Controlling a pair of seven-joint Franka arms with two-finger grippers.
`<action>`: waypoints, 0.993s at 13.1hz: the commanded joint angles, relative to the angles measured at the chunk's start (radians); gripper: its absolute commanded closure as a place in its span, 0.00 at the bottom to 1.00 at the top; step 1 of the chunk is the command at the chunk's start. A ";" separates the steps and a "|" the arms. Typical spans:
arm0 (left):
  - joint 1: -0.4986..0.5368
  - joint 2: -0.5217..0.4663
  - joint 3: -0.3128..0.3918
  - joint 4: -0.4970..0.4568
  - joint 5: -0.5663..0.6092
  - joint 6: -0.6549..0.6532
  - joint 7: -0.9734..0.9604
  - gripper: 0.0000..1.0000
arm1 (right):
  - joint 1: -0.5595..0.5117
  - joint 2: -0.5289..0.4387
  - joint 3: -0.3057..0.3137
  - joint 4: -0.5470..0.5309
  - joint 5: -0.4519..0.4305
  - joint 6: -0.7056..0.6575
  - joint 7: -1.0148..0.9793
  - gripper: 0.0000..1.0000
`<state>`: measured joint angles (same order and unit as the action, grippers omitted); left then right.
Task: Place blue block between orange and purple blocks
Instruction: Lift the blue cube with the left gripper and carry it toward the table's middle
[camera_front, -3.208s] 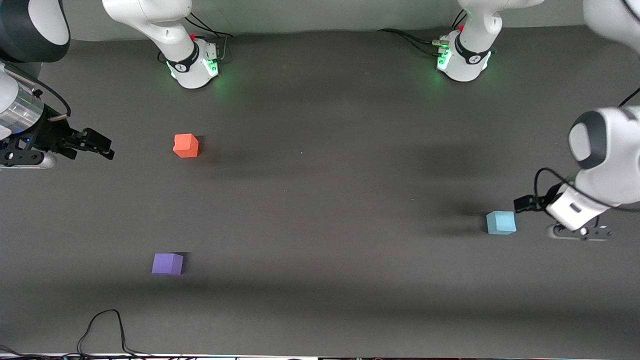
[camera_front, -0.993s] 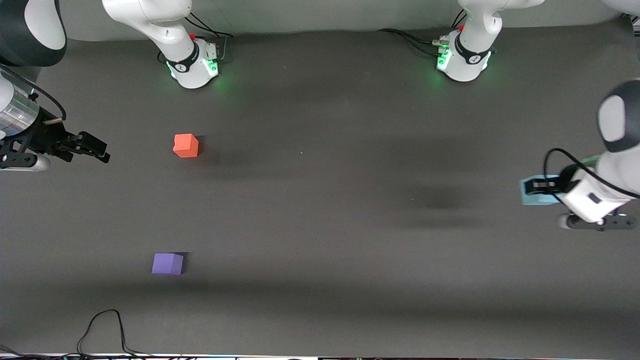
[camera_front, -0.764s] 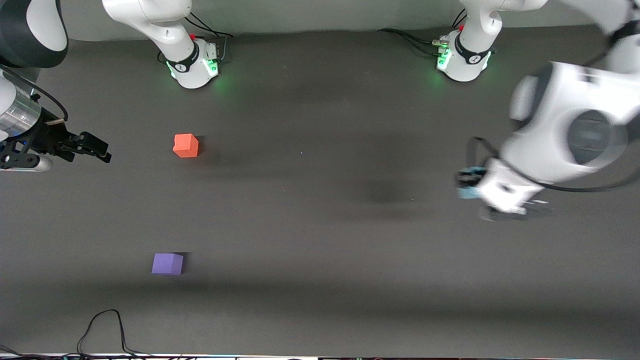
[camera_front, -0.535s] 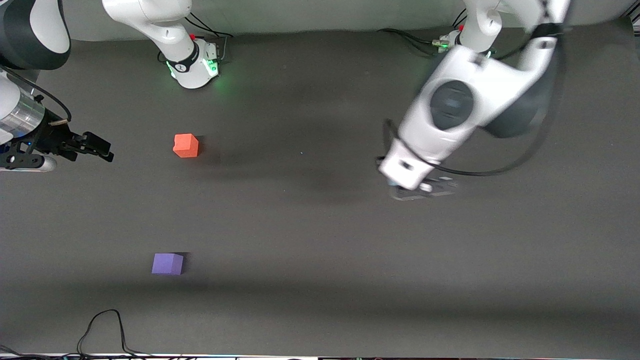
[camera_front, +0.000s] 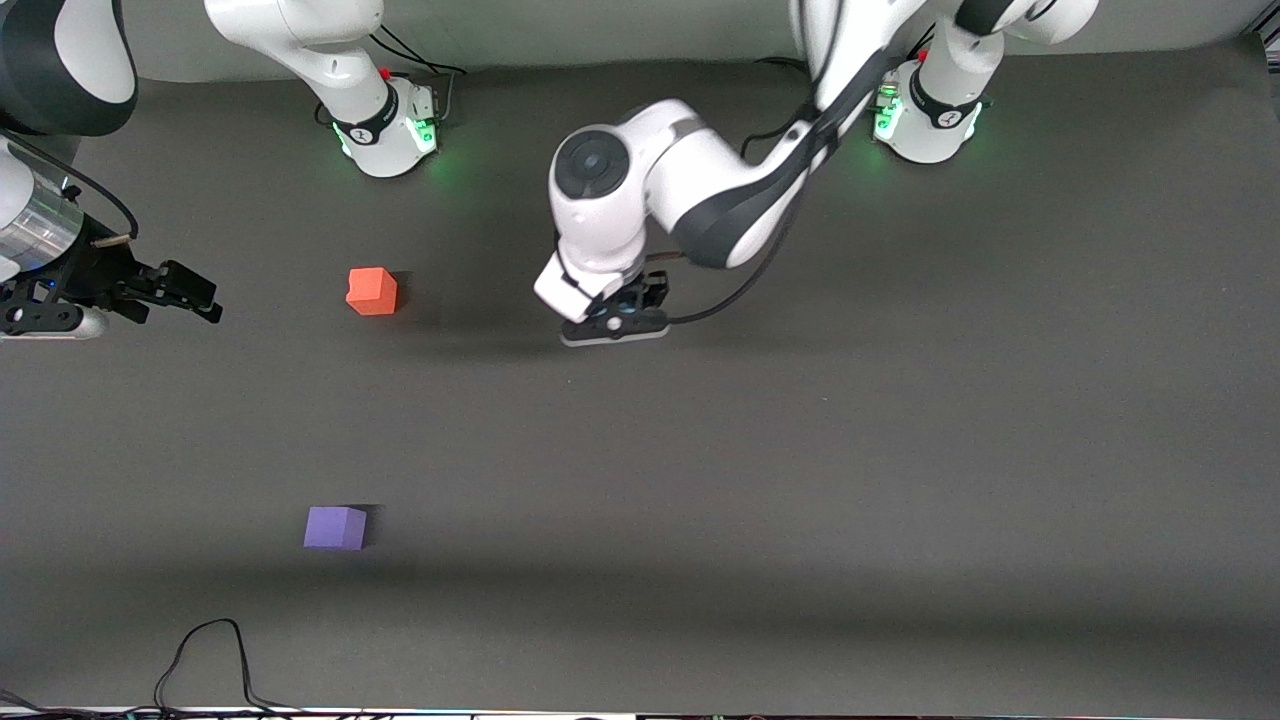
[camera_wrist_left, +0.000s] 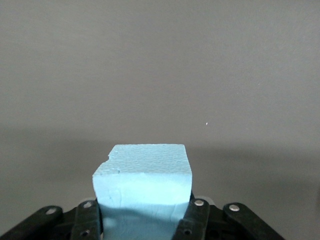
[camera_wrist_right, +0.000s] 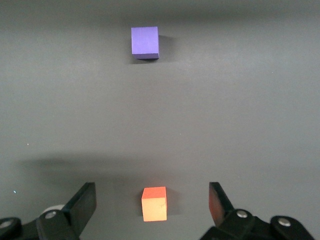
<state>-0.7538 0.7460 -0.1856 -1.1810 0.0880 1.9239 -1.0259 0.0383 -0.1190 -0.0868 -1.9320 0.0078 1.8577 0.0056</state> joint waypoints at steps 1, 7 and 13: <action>-0.027 0.128 0.017 0.084 0.032 0.061 -0.019 0.59 | -0.001 -0.014 -0.004 -0.021 0.003 0.029 -0.024 0.00; -0.055 0.251 0.038 0.080 0.076 0.190 -0.072 0.59 | -0.001 0.001 -0.004 -0.027 0.003 0.032 -0.024 0.00; -0.045 0.273 0.038 0.075 0.107 0.192 -0.062 0.03 | -0.001 0.002 -0.004 -0.025 0.003 0.031 -0.024 0.00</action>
<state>-0.7904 1.0041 -0.1603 -1.1385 0.1743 2.1364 -1.0710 0.0383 -0.1140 -0.0879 -1.9515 0.0078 1.8723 0.0052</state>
